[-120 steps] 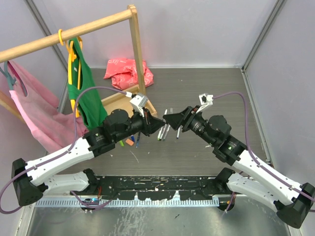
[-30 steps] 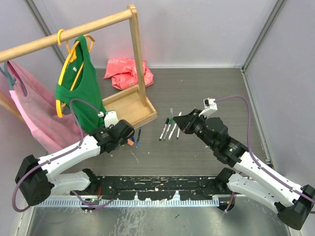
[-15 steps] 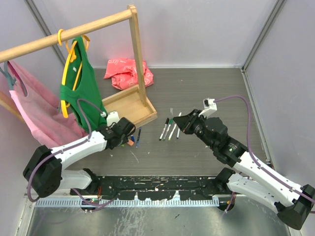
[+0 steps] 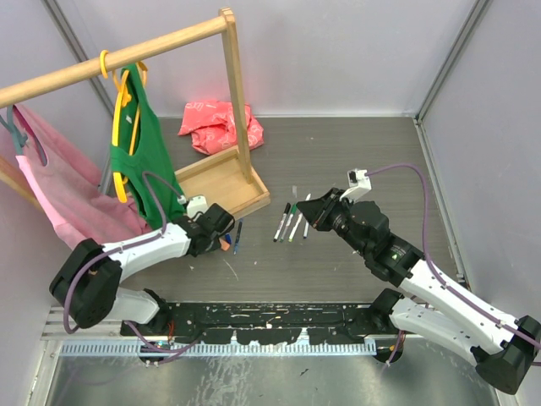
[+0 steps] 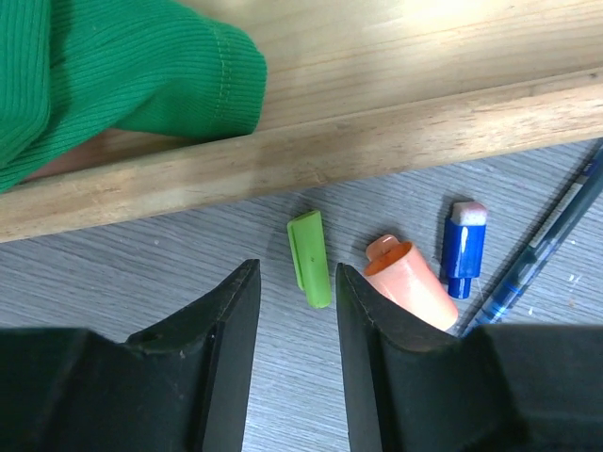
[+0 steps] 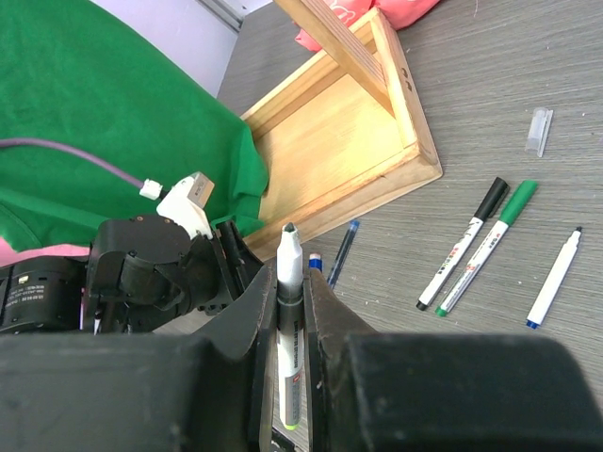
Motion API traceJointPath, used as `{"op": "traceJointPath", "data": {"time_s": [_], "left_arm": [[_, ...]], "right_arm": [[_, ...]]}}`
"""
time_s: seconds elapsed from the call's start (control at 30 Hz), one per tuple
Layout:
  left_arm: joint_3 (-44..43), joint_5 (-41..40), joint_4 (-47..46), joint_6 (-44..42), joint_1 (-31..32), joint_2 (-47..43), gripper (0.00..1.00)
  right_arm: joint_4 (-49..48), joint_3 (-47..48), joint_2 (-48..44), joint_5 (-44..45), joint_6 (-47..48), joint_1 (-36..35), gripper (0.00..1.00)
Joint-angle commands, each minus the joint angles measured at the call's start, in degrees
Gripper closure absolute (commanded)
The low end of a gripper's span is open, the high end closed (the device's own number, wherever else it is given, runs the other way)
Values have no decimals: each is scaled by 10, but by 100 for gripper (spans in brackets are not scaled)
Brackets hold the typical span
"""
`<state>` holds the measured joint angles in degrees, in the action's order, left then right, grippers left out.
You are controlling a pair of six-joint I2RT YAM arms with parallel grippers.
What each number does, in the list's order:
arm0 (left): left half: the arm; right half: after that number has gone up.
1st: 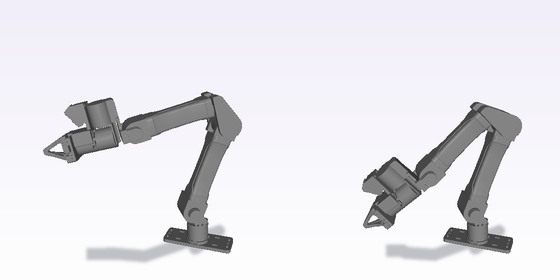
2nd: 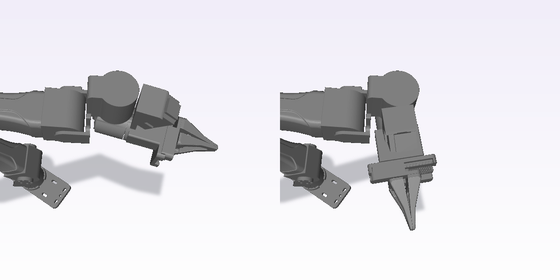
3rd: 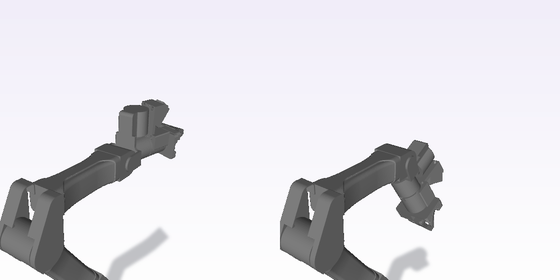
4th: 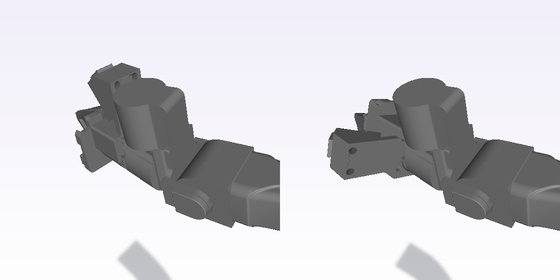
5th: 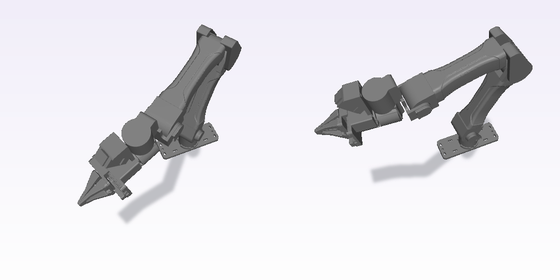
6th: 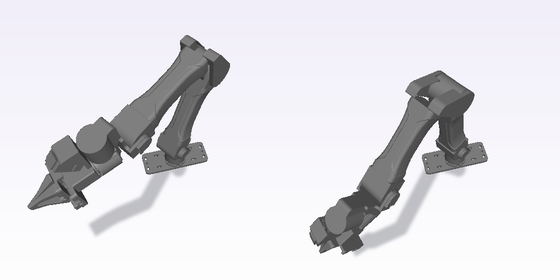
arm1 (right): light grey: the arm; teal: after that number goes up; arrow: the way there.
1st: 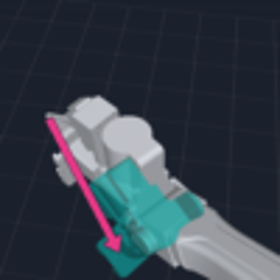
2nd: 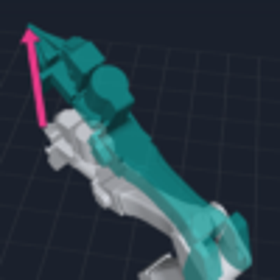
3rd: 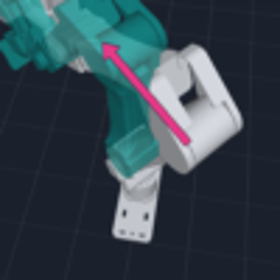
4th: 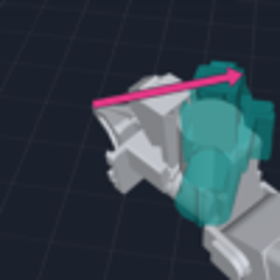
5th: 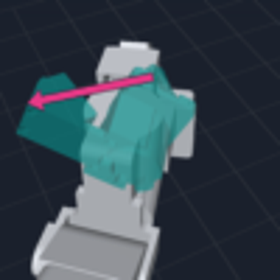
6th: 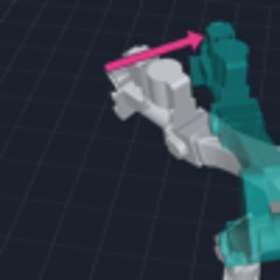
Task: Insert the pens into the pen caps
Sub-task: Pick up the pen cap from the center of the board.
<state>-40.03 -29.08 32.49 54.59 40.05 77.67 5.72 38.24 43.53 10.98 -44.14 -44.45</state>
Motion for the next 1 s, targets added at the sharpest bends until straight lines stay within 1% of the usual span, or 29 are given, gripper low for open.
{"op": "traceJointPath", "data": {"time_s": [0.0, 0.33, 0.57, 0.67, 0.83, 0.9, 0.97], "left_arm": [[9, -2, -29, -4, -7, 2, 62], [21, 6, -48, -5, -11, 24, 68], [29, 8, -53, -4, -16, 26, 80], [30, 6, -46, -3, -18, 21, 87], [28, -7, -14, -1, -17, -17, 99], [26, -19, 8, 1, -18, -43, 100], [23, -30, 29, 0, -17, -92, 100]], "right_arm": [[-22, 5, 2, -4, -8, 1, 100], [-22, 3, 3, -7, -11, 1, 100], [-21, 4, 5, -8, -11, 0, 100], [-21, 4, 5, -8, -12, 1, 100], [-22, 5, 4, -6, -13, 0, 100], [-22, 7, 4, -5, -12, 1, 100], [-22, 8, 3, -4, -11, 0, 100]]}}
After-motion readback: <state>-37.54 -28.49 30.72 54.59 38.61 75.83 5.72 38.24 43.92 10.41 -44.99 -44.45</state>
